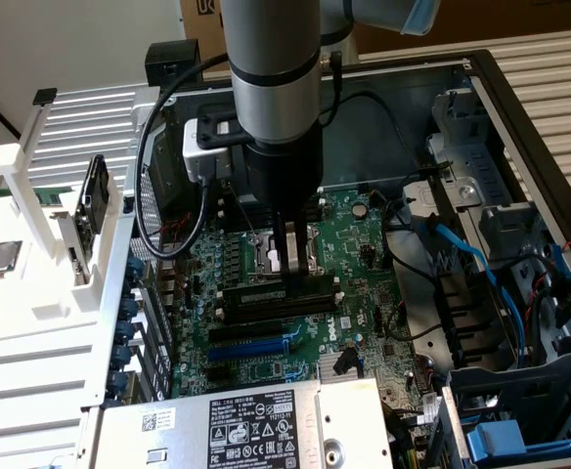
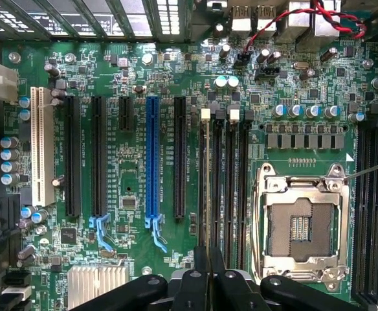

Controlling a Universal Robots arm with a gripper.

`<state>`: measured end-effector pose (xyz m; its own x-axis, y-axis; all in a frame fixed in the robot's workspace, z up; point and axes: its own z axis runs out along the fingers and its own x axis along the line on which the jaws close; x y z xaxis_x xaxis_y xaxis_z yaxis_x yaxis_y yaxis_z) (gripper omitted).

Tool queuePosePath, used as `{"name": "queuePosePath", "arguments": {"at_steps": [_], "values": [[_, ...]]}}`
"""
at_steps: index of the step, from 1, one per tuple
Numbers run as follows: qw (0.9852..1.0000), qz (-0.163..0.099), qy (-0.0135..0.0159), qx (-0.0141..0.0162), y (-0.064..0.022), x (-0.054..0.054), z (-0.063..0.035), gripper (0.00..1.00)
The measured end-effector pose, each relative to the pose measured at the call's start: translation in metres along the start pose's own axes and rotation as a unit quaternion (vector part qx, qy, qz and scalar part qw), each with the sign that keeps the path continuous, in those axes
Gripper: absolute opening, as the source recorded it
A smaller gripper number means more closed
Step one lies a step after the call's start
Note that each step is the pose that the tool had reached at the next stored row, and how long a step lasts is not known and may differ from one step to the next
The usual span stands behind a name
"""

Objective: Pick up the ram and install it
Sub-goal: 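Insert the ram into the slot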

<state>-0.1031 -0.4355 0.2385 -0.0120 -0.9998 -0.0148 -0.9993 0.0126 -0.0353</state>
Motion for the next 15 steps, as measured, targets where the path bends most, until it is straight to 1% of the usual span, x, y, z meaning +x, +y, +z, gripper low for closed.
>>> {"name": "queuePosePath", "arguments": {"at_steps": [15], "values": [[1.0, 0.0, 0.0, 0.0, 0.0011, -0.0001, 0.0035, 0.12]]}}
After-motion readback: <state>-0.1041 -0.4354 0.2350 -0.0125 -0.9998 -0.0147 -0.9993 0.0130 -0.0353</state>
